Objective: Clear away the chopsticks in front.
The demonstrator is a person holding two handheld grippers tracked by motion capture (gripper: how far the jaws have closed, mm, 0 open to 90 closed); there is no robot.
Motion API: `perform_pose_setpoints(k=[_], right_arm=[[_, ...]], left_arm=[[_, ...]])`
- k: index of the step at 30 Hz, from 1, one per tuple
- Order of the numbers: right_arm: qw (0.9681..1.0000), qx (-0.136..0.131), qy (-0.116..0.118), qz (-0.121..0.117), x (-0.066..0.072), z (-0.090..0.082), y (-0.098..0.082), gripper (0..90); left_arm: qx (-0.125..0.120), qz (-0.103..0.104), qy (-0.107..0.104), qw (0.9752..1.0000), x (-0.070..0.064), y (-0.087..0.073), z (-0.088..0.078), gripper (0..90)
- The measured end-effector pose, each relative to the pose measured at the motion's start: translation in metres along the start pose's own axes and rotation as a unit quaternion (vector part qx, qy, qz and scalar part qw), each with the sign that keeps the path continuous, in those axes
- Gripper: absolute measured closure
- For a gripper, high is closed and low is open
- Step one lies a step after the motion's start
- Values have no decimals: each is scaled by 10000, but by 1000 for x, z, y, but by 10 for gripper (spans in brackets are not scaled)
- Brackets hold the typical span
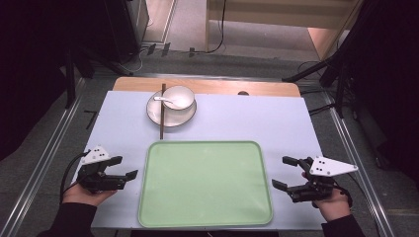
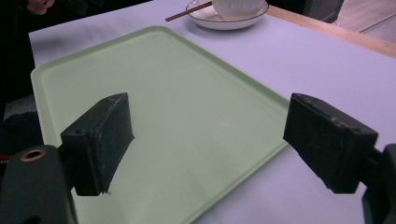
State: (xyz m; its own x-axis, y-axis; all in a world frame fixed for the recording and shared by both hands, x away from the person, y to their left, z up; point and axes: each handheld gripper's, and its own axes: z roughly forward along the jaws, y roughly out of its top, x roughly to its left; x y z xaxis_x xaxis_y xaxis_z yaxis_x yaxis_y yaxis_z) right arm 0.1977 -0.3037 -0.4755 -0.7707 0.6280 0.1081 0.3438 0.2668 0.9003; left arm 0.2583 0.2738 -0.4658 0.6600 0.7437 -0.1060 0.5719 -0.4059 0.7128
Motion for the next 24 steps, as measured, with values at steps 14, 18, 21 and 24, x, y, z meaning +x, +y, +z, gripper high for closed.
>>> perform_pose_setpoints(k=[14,18,21,24], right_arm=[[10000,43,-24,5,1,0,-1,161],[10000,43,-31,12,0,-1,-2,161],[10000,36,-43,40,0,-1,-2,161],[10000,51,-16,-2,1,0,-2,162]], left_arm=[[14,-41,-141,9999,3,-1,3,285],[-54,-99,-180,9998,5,-1,2,322],[-71,-134,-167,9997,5,-2,2,327],[-114,-199,-217,9995,5,-1,1,344]])
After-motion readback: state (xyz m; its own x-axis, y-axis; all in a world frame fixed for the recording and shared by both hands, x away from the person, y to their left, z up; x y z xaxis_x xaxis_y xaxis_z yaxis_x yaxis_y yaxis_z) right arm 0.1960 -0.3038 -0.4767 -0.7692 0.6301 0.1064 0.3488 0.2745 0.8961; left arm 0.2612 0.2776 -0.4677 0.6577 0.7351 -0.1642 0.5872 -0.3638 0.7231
